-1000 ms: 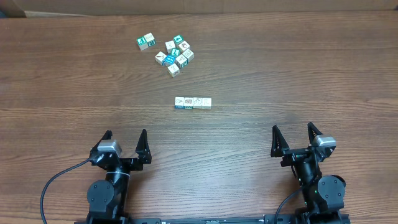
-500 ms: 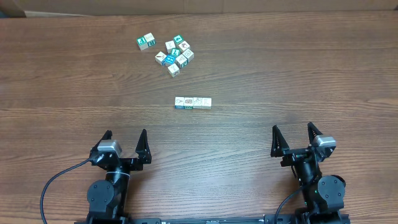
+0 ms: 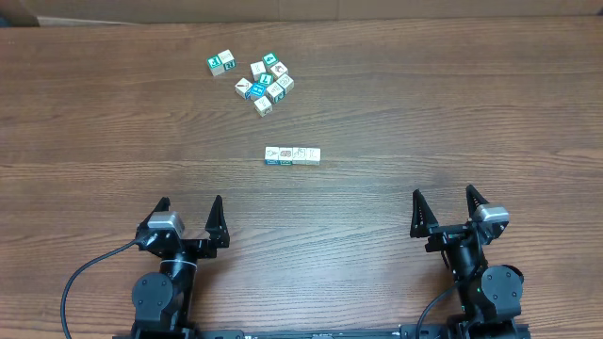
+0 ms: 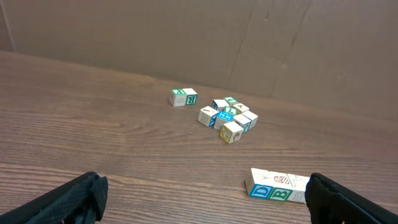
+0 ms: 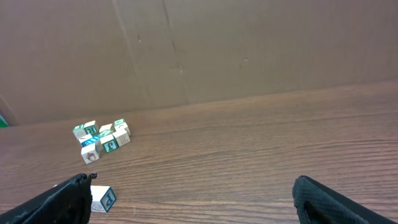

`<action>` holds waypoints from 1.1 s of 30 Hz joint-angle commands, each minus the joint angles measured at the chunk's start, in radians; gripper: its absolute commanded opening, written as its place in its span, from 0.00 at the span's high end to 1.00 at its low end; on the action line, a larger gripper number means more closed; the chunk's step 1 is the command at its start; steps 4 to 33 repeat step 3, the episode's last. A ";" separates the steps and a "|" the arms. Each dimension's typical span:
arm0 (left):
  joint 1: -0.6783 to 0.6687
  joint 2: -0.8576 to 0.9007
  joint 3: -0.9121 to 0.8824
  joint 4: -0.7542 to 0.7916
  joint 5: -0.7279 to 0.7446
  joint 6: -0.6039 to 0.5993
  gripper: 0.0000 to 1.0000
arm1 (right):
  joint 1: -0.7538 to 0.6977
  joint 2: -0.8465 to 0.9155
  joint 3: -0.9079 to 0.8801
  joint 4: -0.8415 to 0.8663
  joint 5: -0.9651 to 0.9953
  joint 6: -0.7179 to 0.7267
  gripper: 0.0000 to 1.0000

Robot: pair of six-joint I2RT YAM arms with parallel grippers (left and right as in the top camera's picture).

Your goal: Form a horizontal line

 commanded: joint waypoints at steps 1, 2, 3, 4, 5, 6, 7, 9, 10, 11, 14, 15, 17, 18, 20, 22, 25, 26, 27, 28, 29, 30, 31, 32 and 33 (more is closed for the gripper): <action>0.010 -0.011 -0.004 0.002 0.001 0.019 0.01 | -0.005 -0.010 -0.010 0.006 0.005 -0.005 0.00; 0.010 -0.011 -0.004 0.002 0.002 0.019 0.01 | -0.005 -0.010 -0.010 0.006 0.005 -0.005 0.00; 0.010 -0.011 -0.004 0.002 0.002 0.019 0.01 | -0.005 -0.010 -0.010 0.006 0.005 -0.004 0.00; 0.010 -0.011 -0.004 0.002 0.002 0.019 0.01 | -0.005 -0.010 -0.010 0.006 0.005 -0.004 0.00; 0.010 -0.011 -0.004 0.002 0.002 0.019 0.01 | -0.005 -0.010 -0.010 0.006 0.005 -0.004 0.00; 0.010 -0.011 -0.004 0.002 0.002 0.019 0.01 | -0.005 -0.010 -0.010 0.006 0.005 -0.004 0.00; 0.010 -0.011 -0.004 0.002 0.002 0.019 0.01 | -0.005 -0.010 -0.010 0.006 0.005 -0.004 0.00; 0.010 -0.011 -0.004 0.002 0.002 0.019 0.01 | -0.005 -0.010 -0.010 0.006 0.005 -0.004 0.00; 0.010 -0.011 -0.004 0.002 0.002 0.019 0.01 | -0.005 -0.010 -0.010 0.006 0.005 -0.004 0.00; 0.010 -0.011 -0.004 0.002 0.002 0.019 0.01 | -0.005 -0.010 -0.010 0.006 0.005 -0.004 0.00; 0.010 -0.011 -0.004 0.002 0.002 0.019 0.01 | -0.005 -0.010 -0.010 0.006 0.005 -0.004 0.00; 0.010 -0.011 -0.004 0.002 0.002 0.019 0.01 | -0.005 -0.010 -0.010 0.006 0.005 -0.004 0.00; 0.010 -0.011 -0.004 0.002 0.002 0.019 0.01 | -0.005 -0.010 -0.010 0.006 0.005 -0.004 0.00; 0.010 -0.011 -0.004 0.002 0.002 0.019 0.01 | -0.005 -0.010 -0.010 0.006 0.005 -0.004 0.00; 0.010 -0.011 -0.004 0.002 0.002 0.019 0.01 | -0.005 -0.010 -0.010 0.006 0.005 -0.004 0.00; 0.010 -0.011 -0.004 0.002 0.002 0.019 0.01 | -0.005 -0.010 -0.010 0.006 0.005 -0.004 0.00; 0.010 -0.011 -0.004 0.002 0.002 0.019 0.01 | -0.005 -0.010 -0.010 0.006 0.005 -0.004 0.00; 0.010 -0.011 -0.004 0.002 0.002 0.019 0.01 | -0.005 -0.010 -0.010 0.006 0.005 -0.004 0.00; 0.010 -0.011 -0.004 0.002 0.002 0.019 0.01 | -0.005 -0.010 -0.010 0.006 0.005 -0.004 0.00; 0.010 -0.011 -0.004 0.002 0.002 0.019 0.01 | -0.005 -0.010 -0.010 0.006 0.005 -0.004 0.00; 0.010 -0.011 -0.004 0.002 0.002 0.019 0.01 | -0.005 -0.010 -0.010 0.006 0.005 -0.004 0.00; 0.010 -0.011 -0.004 0.002 0.002 0.019 0.01 | -0.005 -0.010 -0.010 0.006 0.005 -0.004 0.00; 0.010 -0.011 -0.004 0.002 0.002 0.019 0.01 | -0.005 -0.010 -0.010 0.006 0.005 -0.004 0.00; 0.010 -0.011 -0.004 0.002 0.002 0.019 0.01 | -0.005 -0.010 -0.010 0.006 0.005 -0.004 0.00; 0.010 -0.011 -0.004 0.002 0.002 0.019 0.01 | -0.005 -0.010 -0.010 0.006 0.005 -0.004 0.00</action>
